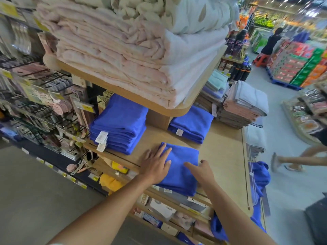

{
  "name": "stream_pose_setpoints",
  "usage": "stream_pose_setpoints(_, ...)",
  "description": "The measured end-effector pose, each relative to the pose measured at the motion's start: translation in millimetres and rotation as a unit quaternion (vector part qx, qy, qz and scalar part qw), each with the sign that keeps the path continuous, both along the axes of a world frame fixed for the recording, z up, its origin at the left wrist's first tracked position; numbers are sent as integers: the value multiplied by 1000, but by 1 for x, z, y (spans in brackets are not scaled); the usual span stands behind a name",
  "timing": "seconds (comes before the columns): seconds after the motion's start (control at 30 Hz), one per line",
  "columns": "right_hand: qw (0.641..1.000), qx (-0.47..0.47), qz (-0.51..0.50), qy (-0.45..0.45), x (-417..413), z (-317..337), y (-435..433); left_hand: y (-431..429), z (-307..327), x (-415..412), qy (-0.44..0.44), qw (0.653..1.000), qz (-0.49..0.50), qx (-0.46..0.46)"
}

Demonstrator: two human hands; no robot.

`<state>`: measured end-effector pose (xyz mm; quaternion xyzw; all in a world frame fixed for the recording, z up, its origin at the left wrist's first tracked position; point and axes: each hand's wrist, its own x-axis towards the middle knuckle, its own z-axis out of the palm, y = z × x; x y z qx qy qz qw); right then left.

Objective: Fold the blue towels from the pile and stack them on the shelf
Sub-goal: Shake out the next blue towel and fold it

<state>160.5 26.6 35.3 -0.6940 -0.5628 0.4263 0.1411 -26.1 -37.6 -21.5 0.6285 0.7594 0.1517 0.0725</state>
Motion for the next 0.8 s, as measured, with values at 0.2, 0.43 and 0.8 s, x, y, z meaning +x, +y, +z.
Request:
stream_pose_setpoints(0.2, 980, -41, -21, 191, -10, 7, 6, -1, -8, -4, -52, 997, 11, 59)
stream_pose_setpoints(0.43, 958, 25, 41, 284, 9, 26, -2, 7, 27, -10, -592, 794, 93, 105)
stream_pose_setpoints(0.8, 918, 14, 22, 396, 40, 74, 99, 76, 88, -8, -626, 773, -8, -99)
